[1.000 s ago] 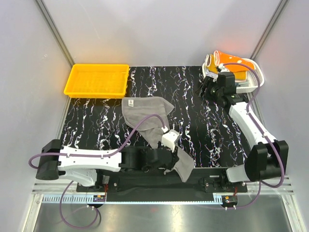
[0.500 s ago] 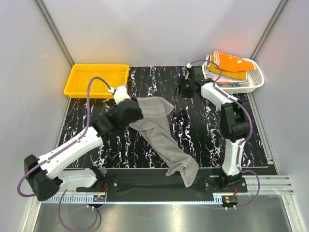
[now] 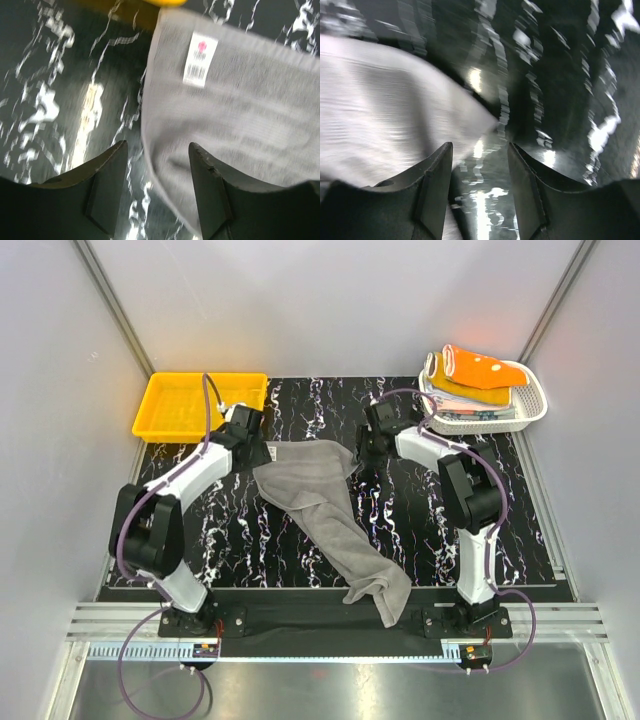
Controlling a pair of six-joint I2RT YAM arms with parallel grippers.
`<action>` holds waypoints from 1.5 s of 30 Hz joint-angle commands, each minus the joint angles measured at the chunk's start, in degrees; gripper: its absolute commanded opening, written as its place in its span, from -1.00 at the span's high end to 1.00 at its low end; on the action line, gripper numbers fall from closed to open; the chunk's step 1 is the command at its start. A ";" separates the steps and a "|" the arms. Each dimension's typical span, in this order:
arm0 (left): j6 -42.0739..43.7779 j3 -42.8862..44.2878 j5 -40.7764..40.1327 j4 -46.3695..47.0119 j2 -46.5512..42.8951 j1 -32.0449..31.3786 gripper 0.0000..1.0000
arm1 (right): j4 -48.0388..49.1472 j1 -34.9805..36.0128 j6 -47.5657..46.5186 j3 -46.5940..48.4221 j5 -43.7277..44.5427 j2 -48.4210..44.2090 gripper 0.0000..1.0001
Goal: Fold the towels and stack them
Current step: Flatten out the crumpled towel
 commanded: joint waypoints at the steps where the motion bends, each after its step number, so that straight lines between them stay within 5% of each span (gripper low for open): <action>1: 4.48 6.35 3.78 4.25 4.38 2.01 -0.14 | 3.63 0.67 3.66 -2.57 5.15 -3.44 -0.09; 13: 7.92 16.03 6.49 6.09 19.15 6.94 -0.15 | 5.66 2.68 7.97 -2.14 10.17 -2.40 -0.08; 27: 8.54 19.46 9.57 9.17 23.37 7.21 -0.09 | 4.69 5.24 8.68 0.41 13.59 2.26 0.07; 34: 7.92 17.79 10.63 11.28 22.50 7.21 0.42 | 2.32 5.15 7.45 3.49 15.26 3.76 0.63; 39: 8.36 17.35 10.63 11.19 20.30 7.21 0.97 | 0.39 5.24 5.43 4.54 18.42 2.54 0.96; 45: 7.83 16.03 10.10 9.79 12.06 7.03 1.00 | -2.34 5.15 0.77 6.39 23.78 -2.38 1.00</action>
